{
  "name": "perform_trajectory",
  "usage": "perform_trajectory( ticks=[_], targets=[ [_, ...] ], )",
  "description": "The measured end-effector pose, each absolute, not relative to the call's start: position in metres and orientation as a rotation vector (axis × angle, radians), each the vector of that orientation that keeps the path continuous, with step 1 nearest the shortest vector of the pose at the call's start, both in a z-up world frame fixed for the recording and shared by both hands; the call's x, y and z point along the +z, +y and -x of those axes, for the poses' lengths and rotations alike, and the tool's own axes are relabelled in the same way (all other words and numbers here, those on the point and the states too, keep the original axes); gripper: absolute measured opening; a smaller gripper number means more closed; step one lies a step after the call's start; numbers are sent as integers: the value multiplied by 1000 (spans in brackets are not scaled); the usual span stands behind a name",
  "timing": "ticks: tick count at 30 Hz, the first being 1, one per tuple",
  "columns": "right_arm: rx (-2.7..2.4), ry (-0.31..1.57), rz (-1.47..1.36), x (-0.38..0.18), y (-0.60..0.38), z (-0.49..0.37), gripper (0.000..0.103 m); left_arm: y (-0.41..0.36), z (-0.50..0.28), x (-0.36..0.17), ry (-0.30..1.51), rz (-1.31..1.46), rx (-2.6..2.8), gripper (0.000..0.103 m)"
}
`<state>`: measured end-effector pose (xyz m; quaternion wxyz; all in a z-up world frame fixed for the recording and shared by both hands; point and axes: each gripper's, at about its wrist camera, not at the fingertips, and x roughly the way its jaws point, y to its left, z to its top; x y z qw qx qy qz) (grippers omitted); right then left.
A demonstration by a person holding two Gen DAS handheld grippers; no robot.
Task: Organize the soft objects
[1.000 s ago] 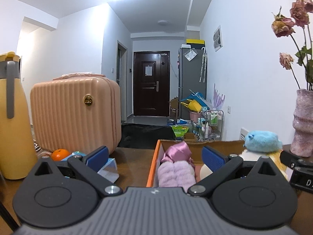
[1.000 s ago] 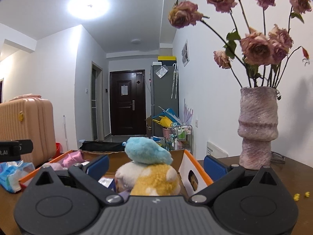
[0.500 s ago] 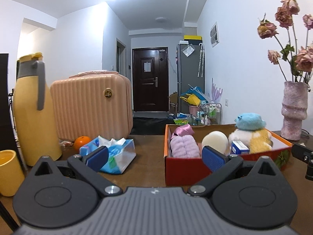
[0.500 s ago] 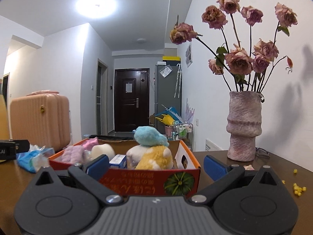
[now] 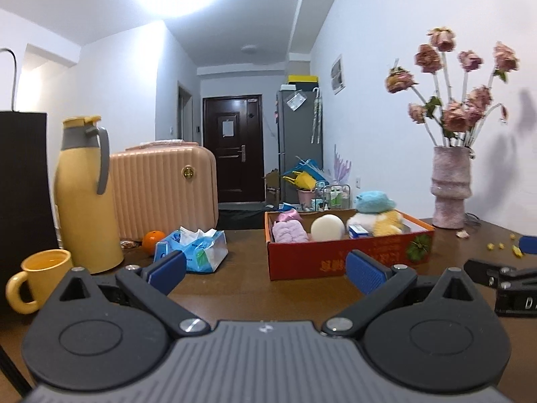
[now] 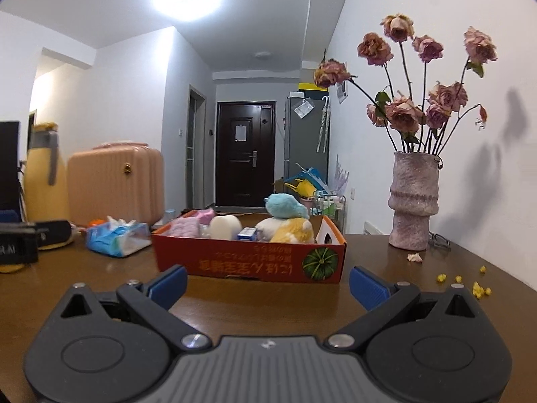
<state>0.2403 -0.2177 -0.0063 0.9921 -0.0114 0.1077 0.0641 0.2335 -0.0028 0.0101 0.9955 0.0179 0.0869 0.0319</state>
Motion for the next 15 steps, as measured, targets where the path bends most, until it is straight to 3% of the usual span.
perform_trajectory(
  ticks=[15],
  targets=[
    [126,250,27,3,-223,-137,103,-11,-134,1,169,-48,7,103]
  ],
)
